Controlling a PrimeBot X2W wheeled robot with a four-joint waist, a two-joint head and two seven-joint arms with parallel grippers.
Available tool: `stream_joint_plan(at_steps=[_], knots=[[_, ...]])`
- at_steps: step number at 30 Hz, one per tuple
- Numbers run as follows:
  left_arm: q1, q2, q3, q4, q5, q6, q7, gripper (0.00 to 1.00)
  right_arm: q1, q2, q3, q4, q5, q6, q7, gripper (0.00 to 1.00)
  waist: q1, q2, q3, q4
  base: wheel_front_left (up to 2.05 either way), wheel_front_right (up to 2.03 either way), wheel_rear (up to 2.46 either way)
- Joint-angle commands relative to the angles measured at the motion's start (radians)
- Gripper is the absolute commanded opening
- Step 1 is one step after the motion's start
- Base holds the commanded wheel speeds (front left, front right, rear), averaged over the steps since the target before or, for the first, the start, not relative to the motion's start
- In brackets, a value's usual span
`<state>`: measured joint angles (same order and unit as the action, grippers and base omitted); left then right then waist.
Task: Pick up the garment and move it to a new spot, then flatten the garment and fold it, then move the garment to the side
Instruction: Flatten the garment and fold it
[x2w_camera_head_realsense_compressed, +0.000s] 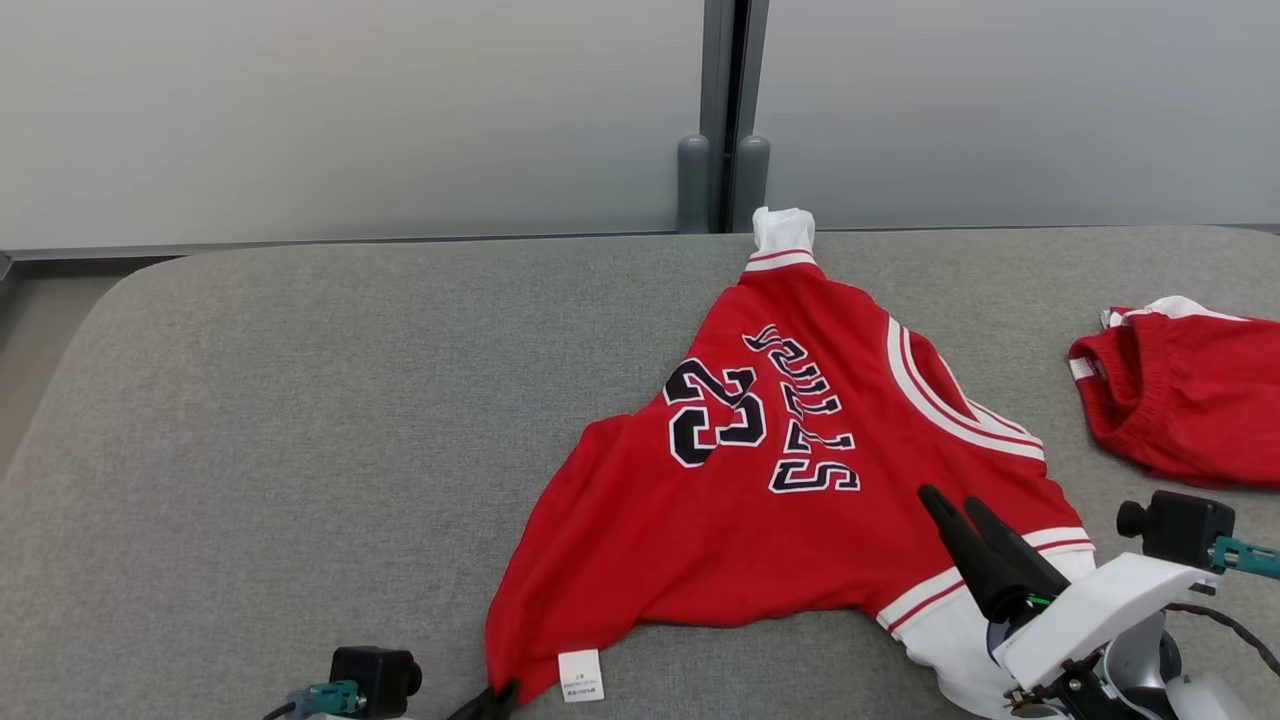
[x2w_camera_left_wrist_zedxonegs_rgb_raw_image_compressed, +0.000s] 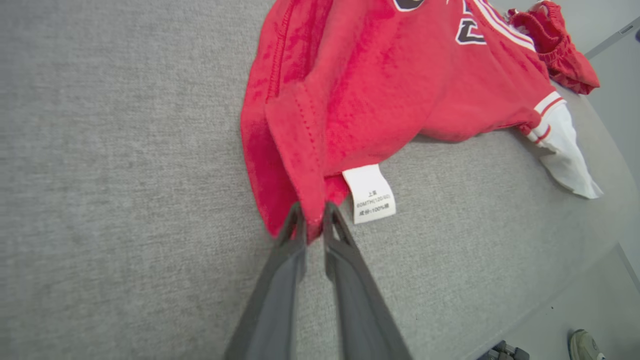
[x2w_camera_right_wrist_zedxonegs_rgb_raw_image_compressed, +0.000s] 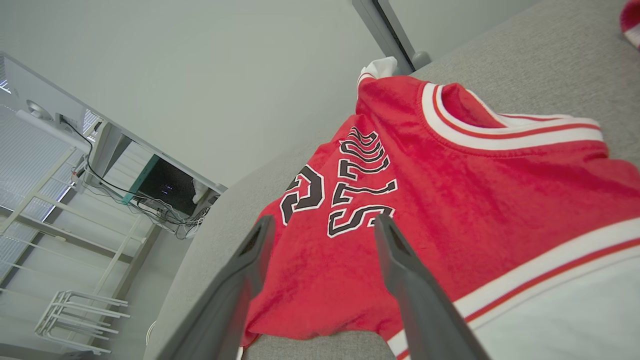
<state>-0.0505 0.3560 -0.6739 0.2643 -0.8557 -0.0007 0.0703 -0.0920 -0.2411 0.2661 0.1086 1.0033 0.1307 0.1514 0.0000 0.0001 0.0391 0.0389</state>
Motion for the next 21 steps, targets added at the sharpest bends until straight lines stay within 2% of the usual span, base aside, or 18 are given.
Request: stream_joint_plan(at_steps=[1, 6, 13, 19, 21], knots=[[-0.020, 0.004, 0.002, 0.002, -0.003, -0.006, -0.004, 0.00, -0.007, -0.011, -0.001, 0.002, 0.004, 0.000, -0.008, 1.00, 0.0000, -0.0001, 0.000, 0.001, 0.00, 0.00, 0.00], [-0.027, 0.040, 0.025, 0.008, 0.005, -0.001, -0.018, 0.00, -0.011, -0.030, 0.022, 0.020, 0.031, 0.000, -0.033, 1.00, 0.0000, -0.0001, -0.003, 0.015, 0.00, 0.00, 0.00], [-0.052, 0.140, 0.074, 0.028, 0.006, -0.001, -0.011, 0.00, -0.022, -0.060, 0.053, 0.041, 0.062, 0.000, -0.031, 1.00, 0.0000, -0.0001, -0.004, 0.031, 0.00, 0.00, 0.00], [-0.066, 0.190, 0.094, 0.071, -0.002, -0.030, -0.010, 0.00, -0.031, -0.076, 0.079, 0.060, 0.078, 0.000, -0.031, 1.00, 0.0000, -0.0001, 0.003, 0.033, 0.00, 0.00, 0.00], [-0.059, 0.188, 0.089, 0.082, -0.004, -0.032, -0.008, 0.00, -0.034, -0.082, 0.083, 0.065, 0.079, 0.000, -0.034, 1.00, 0.0000, -0.0001, 0.006, 0.032, 0.00, 0.00, 0.00]])
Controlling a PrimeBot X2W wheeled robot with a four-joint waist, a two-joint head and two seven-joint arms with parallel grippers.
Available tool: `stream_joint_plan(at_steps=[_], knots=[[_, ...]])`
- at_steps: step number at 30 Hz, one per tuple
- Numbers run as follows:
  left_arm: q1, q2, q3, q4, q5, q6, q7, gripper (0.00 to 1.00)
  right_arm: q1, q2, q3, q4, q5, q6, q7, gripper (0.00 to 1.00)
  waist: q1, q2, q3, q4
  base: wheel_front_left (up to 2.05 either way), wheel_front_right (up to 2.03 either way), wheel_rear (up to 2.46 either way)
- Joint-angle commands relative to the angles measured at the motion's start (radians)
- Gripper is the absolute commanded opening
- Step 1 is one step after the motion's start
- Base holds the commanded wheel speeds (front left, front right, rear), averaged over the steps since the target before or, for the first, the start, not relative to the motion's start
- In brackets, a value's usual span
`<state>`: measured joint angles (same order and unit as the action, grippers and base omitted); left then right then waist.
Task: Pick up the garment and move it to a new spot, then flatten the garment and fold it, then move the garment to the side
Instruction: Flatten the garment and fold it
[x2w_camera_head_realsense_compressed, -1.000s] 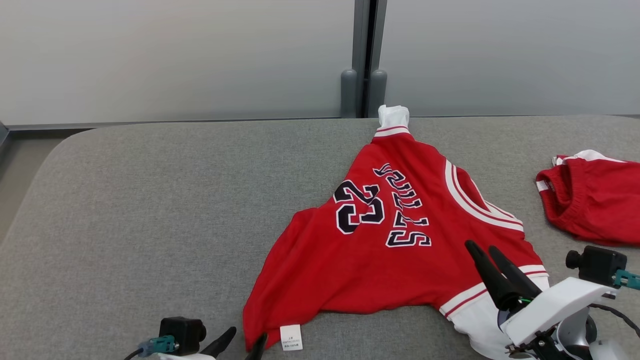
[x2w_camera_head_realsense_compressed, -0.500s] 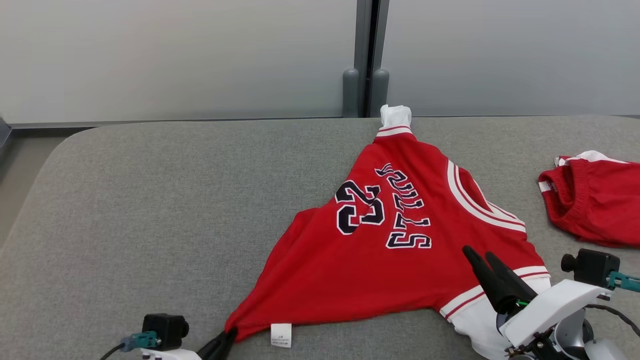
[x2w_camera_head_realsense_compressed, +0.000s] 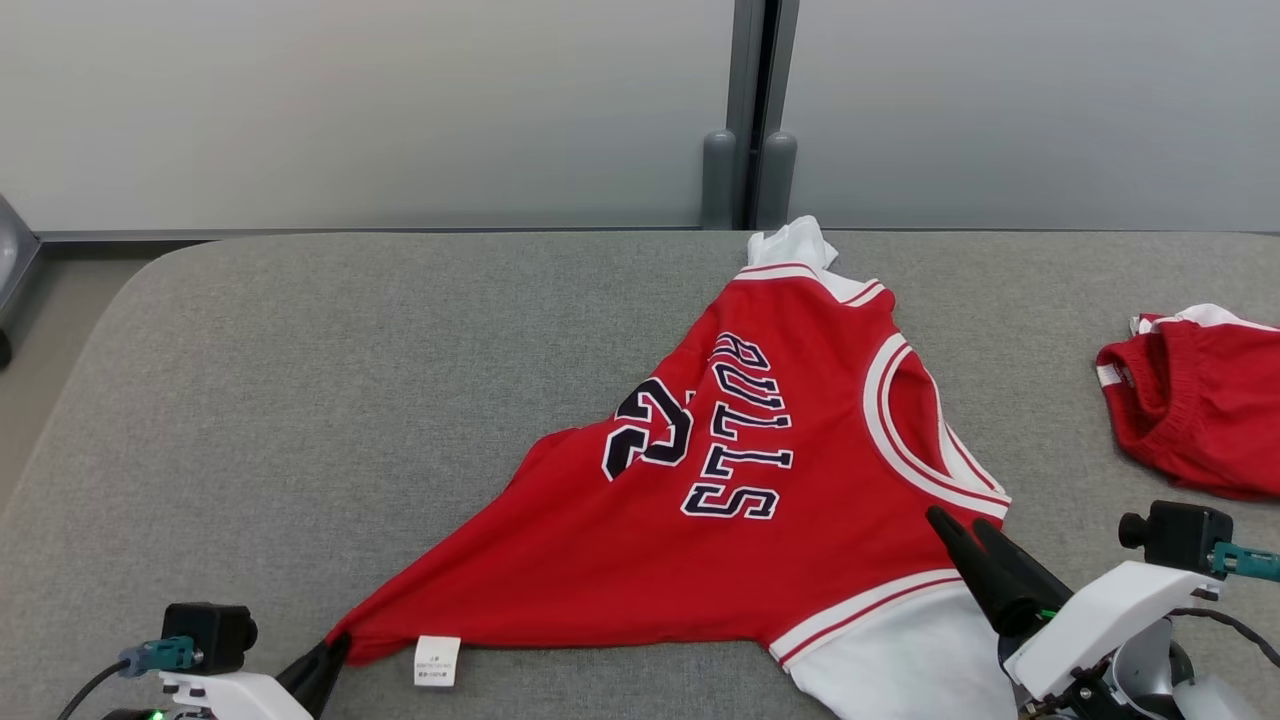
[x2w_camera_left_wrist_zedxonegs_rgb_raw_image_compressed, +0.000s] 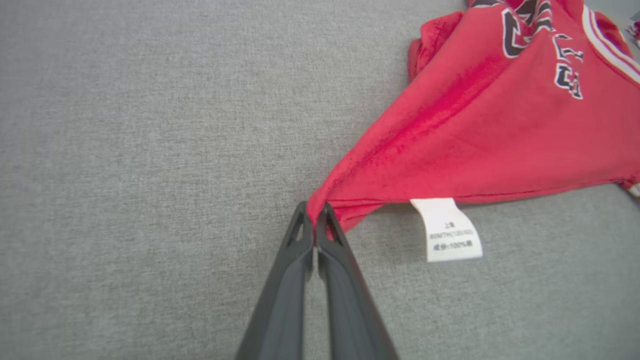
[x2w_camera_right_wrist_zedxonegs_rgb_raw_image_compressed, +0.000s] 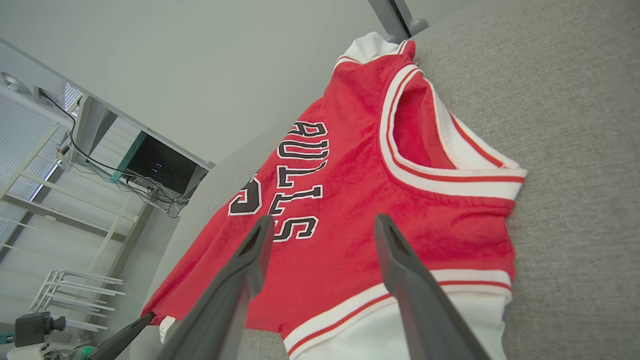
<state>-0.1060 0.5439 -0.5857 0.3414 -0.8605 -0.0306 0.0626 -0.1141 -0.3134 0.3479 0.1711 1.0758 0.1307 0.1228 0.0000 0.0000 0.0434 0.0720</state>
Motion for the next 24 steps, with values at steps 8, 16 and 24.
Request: stream_joint_plan(at_steps=[8, 16, 24], knots=[[0.054, -0.020, -0.017, -0.007, -0.030, -0.010, 0.001, 1.00, -0.008, -0.021, 0.017, 0.017, 0.018, 0.000, -0.025, 1.00, 0.0000, 0.0000, -0.021, 0.001, 0.00, 0.00, 0.00], [0.094, 0.053, 0.063, -0.155, 0.044, 0.143, -0.109, 1.00, -0.017, -0.028, 0.012, -0.031, -0.003, 0.000, -0.148, 1.00, 0.0000, 0.0000, -0.063, 0.017, 0.00, 0.00, 0.00], [0.113, 0.039, 0.182, -0.325, 0.119, 0.325, -0.285, 1.00, -0.041, -0.036, -0.059, -0.032, -0.119, 0.000, -0.297, 1.00, 0.0000, 0.0000, -0.079, 0.019, 0.00, 0.00, 0.00]])
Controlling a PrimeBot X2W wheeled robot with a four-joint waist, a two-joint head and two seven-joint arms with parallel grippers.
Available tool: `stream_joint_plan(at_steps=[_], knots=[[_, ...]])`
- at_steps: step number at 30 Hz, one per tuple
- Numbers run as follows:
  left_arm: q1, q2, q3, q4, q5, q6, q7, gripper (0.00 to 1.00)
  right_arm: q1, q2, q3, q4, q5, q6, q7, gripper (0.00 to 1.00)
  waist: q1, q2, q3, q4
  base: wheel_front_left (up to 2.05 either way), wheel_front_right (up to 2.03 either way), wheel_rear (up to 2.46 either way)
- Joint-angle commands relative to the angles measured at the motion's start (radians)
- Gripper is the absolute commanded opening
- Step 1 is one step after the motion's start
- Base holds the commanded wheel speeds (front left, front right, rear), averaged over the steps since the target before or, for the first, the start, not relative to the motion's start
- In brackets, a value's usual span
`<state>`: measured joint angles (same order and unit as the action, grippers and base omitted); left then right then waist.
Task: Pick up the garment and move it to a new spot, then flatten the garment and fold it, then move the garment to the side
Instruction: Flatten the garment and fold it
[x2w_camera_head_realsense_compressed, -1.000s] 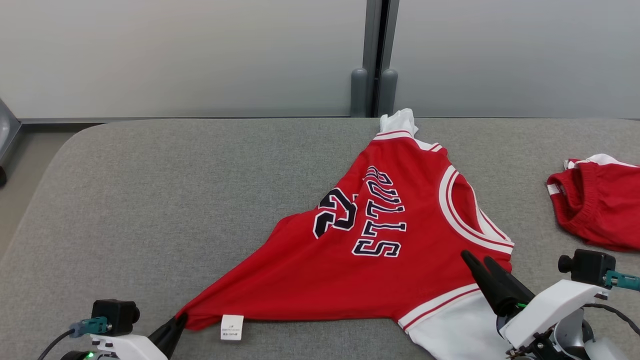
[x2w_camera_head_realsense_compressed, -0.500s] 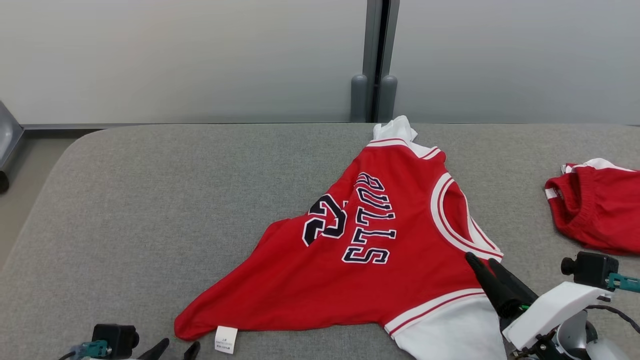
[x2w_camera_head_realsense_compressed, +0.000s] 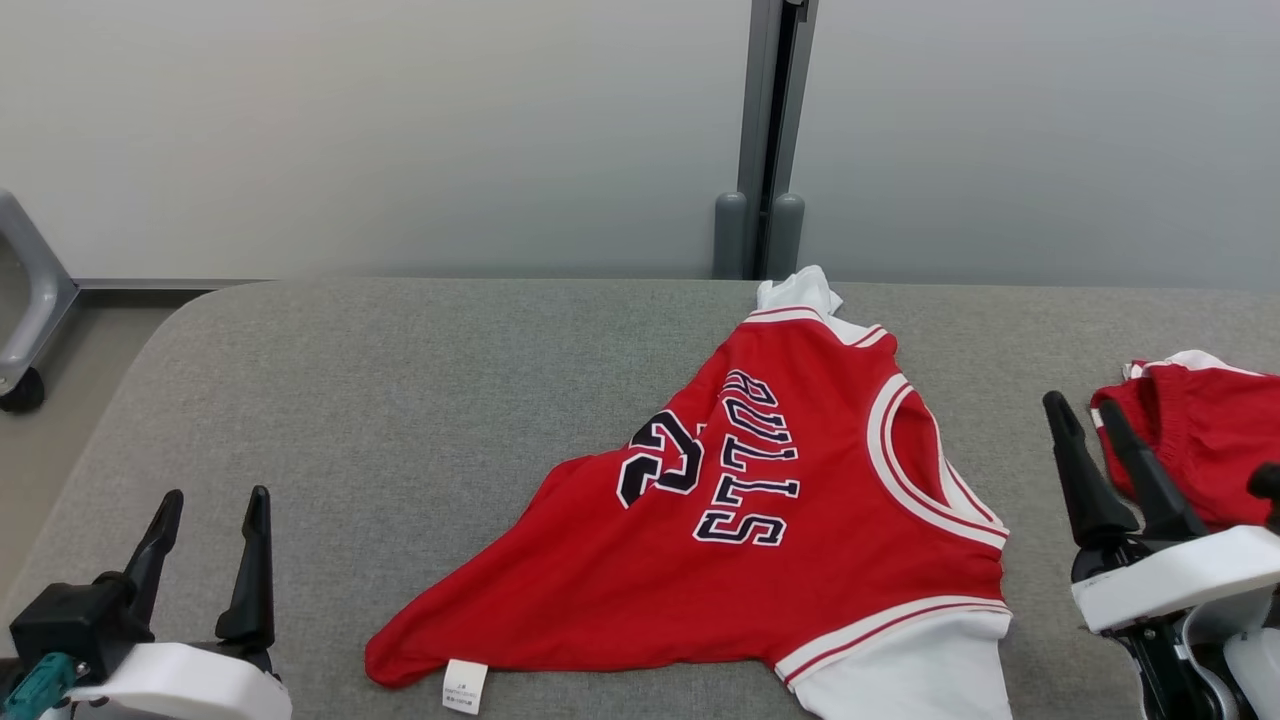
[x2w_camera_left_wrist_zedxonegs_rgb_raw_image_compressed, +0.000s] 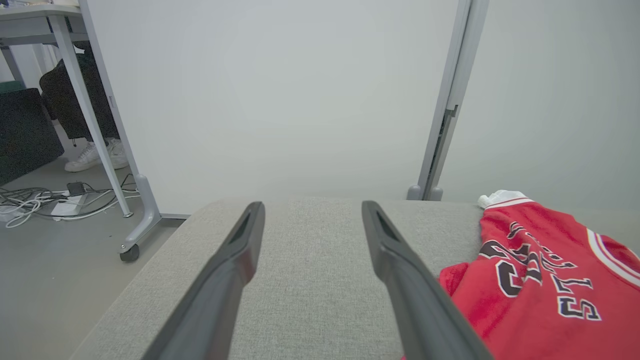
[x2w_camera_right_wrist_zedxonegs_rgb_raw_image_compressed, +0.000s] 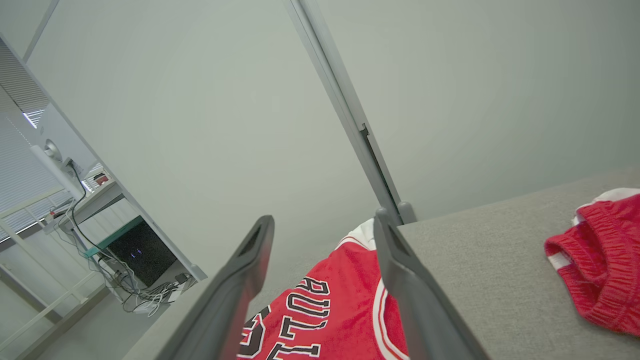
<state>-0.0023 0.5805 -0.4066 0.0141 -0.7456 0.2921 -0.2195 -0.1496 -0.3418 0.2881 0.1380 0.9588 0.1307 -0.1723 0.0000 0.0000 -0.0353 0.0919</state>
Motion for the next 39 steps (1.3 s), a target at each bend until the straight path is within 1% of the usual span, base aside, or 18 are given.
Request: stream_joint_plan(at_steps=[1, 4, 6, 8, 10, 11, 13, 16, 21, 25, 34, 39], knots=[[0.014, 0.004, 0.011, -0.017, 0.016, 0.015, -0.012, 1.00, -0.007, -0.005, -0.014, 0.008, -0.035, 0.000, -0.015, 1.00, 0.0000, 0.0000, -0.003, -0.002, 0.00, 0.00, 0.00], [0.032, -0.004, 0.033, -0.062, 0.048, 0.040, -0.031, 1.00, -0.007, 0.013, -0.062, 0.022, -0.138, 0.000, -0.036, 1.00, 0.0000, 0.0000, -0.007, -0.008, 0.00, 0.00, 0.00], [0.043, -0.019, 0.034, -0.081, 0.061, 0.027, -0.038, 1.00, 0.008, 0.030, -0.092, 0.027, -0.207, 0.000, -0.044, 1.00, 0.0000, 0.0000, -0.009, -0.013, 0.00, 0.00, 0.00], [0.053, -0.026, 0.038, -0.086, 0.094, 0.030, -0.043, 1.00, 0.024, 0.053, -0.123, 0.031, -0.272, 0.000, -0.051, 1.00, 0.0000, 0.0000, -0.008, -0.018, 0.00, 0.00, 0.00], [0.063, -0.056, 0.047, -0.079, 0.122, 0.037, -0.045, 1.00, 0.043, 0.078, -0.148, 0.045, -0.319, 0.000, -0.054, 1.00, 0.0000, 0.0000, -0.009, -0.024, 0.00, 0.00, 0.00], [0.069, -0.093, 0.073, -0.082, 0.155, 0.038, -0.046, 1.00, 0.058, 0.093, -0.164, 0.061, -0.364, 0.000, -0.059, 1.00, 0.0000, 0.0000, -0.009, -0.028, 0.00, 0.00, 0.00], [0.088, -0.135, 0.093, -0.071, 0.182, 0.021, -0.046, 1.00, 0.076, 0.101, -0.165, 0.087, -0.413, 0.000, -0.061, 1.00, 0.0000, 0.0000, -0.010, -0.031, 0.00, 0.00, 0.00], [0.100, -0.174, 0.105, -0.036, 0.226, -0.006, -0.046, 1.00, 0.087, 0.110, -0.149, 0.116, -0.471, 0.000, -0.068, 1.00, 0.0000, 0.0000, -0.010, -0.034, 0.00, 0.00, 0.00], [0.122, -0.226, 0.142, 0.000, 0.271, -0.041, -0.046, 1.00, 0.088, 0.125, -0.132, 0.132, -0.516, 0.000, -0.079, 1.00, 0.0000, 0.0000, -0.016, -0.040, 0.00, 0.00, 0.00], [0.129, -0.253, 0.171, 0.009, 0.297, -0.067, -0.046, 1.00, 0.077, 0.119, -0.129, 0.124, -0.532, 0.000, -0.080, 1.00, 0.0000, 0.0000, -0.020, -0.039, 0.00, 0.00, 0.00], [0.137, -0.282, 0.209, 0.017, 0.335, -0.108, -0.046, 1.00, 0.080, 0.118, -0.132, 0.107, -0.553, 0.000, -0.063, 1.00, 0.0000, 0.0000, -0.023, -0.036, 0.00, 0.00, 0.00], [0.138, -0.297, 0.221, 0.026, 0.346, -0.122, -0.046, 1.00, 0.087, 0.123, -0.143, 0.101, -0.559, 0.000, -0.046, 1.00, 0.0000, 0.0000, -0.024, -0.035, 0.00, 0.00, 0.00]])
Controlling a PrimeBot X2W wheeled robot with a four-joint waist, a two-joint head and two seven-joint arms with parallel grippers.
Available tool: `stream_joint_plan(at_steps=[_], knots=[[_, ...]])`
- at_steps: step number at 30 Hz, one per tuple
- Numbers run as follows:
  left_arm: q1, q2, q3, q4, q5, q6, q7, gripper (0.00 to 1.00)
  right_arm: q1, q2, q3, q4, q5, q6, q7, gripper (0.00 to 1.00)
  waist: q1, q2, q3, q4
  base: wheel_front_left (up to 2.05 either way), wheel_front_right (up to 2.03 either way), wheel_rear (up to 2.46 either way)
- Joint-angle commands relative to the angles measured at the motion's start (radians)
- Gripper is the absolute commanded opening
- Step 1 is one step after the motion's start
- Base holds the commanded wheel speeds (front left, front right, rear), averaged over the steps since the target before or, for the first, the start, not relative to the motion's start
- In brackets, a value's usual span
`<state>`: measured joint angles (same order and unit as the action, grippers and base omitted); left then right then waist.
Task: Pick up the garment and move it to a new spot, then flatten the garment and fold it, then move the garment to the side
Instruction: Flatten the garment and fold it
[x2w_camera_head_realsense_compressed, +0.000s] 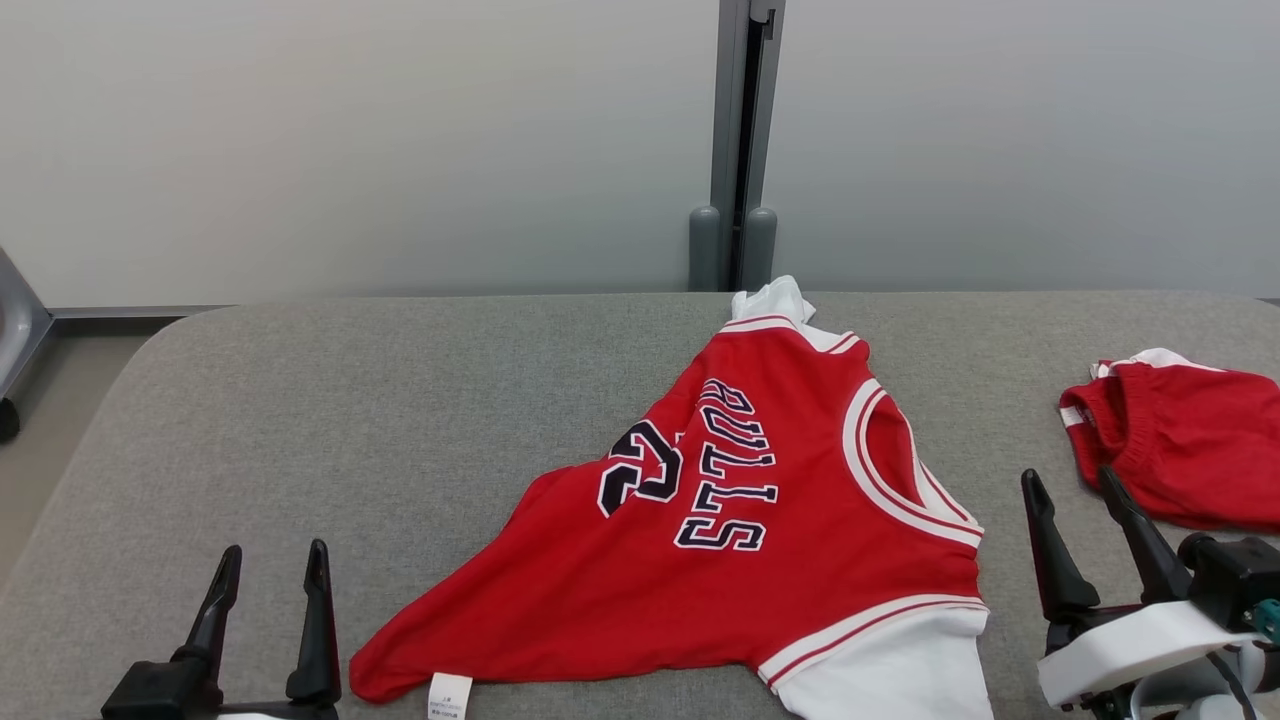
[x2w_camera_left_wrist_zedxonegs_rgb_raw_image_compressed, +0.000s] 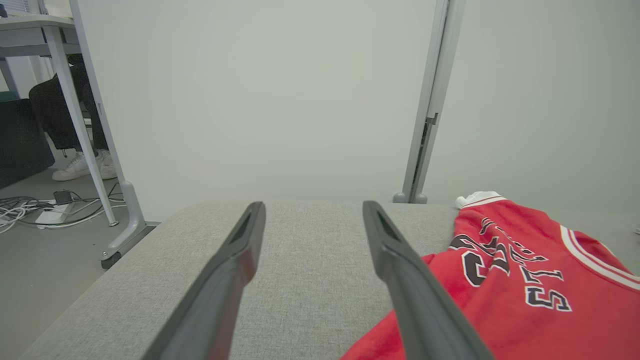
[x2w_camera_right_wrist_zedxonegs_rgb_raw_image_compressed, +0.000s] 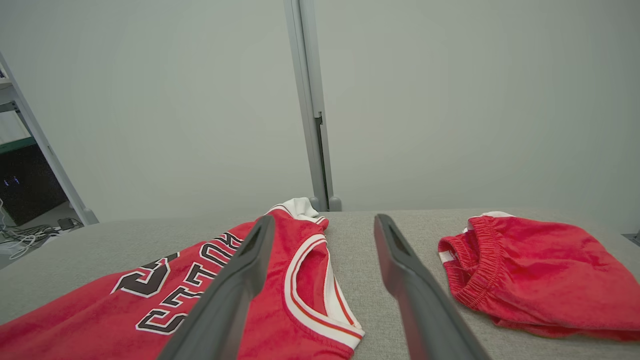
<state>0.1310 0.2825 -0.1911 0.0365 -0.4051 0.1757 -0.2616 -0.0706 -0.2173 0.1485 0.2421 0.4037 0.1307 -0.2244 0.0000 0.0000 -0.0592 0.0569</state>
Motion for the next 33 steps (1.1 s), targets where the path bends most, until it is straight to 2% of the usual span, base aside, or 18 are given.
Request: stream_joint_plan(at_steps=[1, 30, 33], knots=[[0.006, -0.002, 0.009, 0.005, 0.009, -0.007, -0.004, 1.00, 0.008, -0.001, -0.004, -0.005, -0.006, 0.000, 0.004, 1.00, 0.0000, 0.0000, 0.000, -0.001, 0.00, 0.00, 0.00], [-0.007, -0.044, 0.042, 0.039, 0.041, -0.062, -0.004, 1.00, -0.005, -0.007, 0.007, -0.020, -0.007, 0.000, 0.008, 1.00, 0.0000, 0.0000, -0.005, 0.005, 0.00, 0.00, 0.00], [0.004, -0.053, 0.035, 0.049, 0.005, -0.079, 0.026, 1.00, -0.013, -0.016, 0.022, -0.035, -0.007, 0.000, 0.012, 1.00, 0.0000, 0.0000, -0.005, 0.003, 0.00, 0.00, 0.00]])
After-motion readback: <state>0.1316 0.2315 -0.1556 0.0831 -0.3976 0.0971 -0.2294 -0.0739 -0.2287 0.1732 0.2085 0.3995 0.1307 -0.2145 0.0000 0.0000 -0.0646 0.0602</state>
